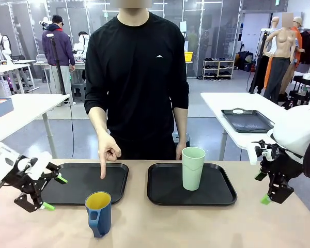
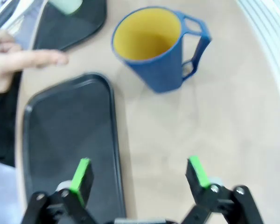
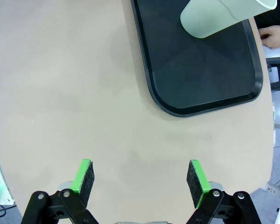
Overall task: Sort and store the cups by type.
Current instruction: Pick up the Handle plastic cup and place it into the empty Flat Tray.
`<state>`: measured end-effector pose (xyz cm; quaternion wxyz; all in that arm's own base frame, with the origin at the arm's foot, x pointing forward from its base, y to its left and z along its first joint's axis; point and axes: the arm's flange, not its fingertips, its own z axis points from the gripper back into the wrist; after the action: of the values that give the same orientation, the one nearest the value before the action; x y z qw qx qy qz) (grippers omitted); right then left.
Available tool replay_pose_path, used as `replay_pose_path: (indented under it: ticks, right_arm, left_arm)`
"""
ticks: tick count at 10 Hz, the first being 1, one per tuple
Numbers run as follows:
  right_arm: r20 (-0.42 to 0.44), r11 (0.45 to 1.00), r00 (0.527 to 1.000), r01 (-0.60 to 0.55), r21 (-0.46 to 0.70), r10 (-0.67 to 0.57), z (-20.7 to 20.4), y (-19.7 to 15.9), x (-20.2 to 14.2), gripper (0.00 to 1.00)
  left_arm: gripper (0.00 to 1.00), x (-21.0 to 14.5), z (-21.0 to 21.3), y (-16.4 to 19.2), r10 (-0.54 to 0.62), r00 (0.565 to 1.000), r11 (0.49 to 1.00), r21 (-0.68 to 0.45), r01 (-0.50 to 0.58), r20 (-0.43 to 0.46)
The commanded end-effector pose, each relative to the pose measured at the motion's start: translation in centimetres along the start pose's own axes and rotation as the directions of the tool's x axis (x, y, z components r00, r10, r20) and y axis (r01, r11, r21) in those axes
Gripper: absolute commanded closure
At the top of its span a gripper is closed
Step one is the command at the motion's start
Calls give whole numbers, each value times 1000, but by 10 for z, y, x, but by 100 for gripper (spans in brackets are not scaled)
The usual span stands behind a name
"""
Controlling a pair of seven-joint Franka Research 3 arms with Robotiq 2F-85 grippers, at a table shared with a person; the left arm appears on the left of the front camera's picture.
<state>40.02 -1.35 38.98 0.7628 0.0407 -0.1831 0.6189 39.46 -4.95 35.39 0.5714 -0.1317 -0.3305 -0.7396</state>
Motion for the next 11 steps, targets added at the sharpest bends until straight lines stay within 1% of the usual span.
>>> replay_pose_path:
  ticks: [1, 2, 3, 4, 5, 6, 7, 9, 10, 11]
  right_arm:
    - [-13, 1000, 1000, 9, -7, -9, -2, 0, 0, 0]
    - [-13, 1000, 1000, 9, -7, -9, -2, 0, 0, 0]
    - [-13, 1000, 1000, 9, -7, -9, -2, 0, 0, 0]
    - [-13, 1000, 1000, 9, -7, -9, -2, 0, 0, 0]
    - [-13, 1000, 1000, 9, -7, -9, -2, 0, 0, 0]
    - [-13, 1000, 1000, 9, -7, -9, -2, 0, 0, 0]
    - [-13, 1000, 1000, 9, -7, -9, -2, 0, 0, 0]
    - [-13, 1000, 1000, 9, -7, -9, -2, 0, 0, 0]
    - [-13, 1000, 1000, 9, -7, -9, -2, 0, 0, 0]
    - [-13, 1000, 1000, 9, -7, -9, -2, 0, 0, 0]
  left_arm:
    - [0, -30, -17, -7, 67, 976, 998, -14, -65, 206]
    - [0, -38, -22, -11, 99, 966, 995, -6, -100, 237]
    - [0, -46, -24, -13, 129, 943, 991, -7, -133, 306]
    - [0, -55, -25, -17, 168, 910, 985, -27, -171, 379]
    - [0, -62, -27, -21, 190, 888, 980, -30, -196, 419]
    - [0, -67, -28, -24, 227, 853, 971, -41, -236, 470]
    - [0, -71, -29, -24, 229, 819, 969, -45, -242, 527]
    - [0, -80, -32, -23, 242, 777, 965, -58, -258, 580]
    - [0, -82, -34, -27, 244, 770, 963, -51, -266, 589]
    - [0, -82, -35, -24, 242, 780, 962, -41, -269, 577]
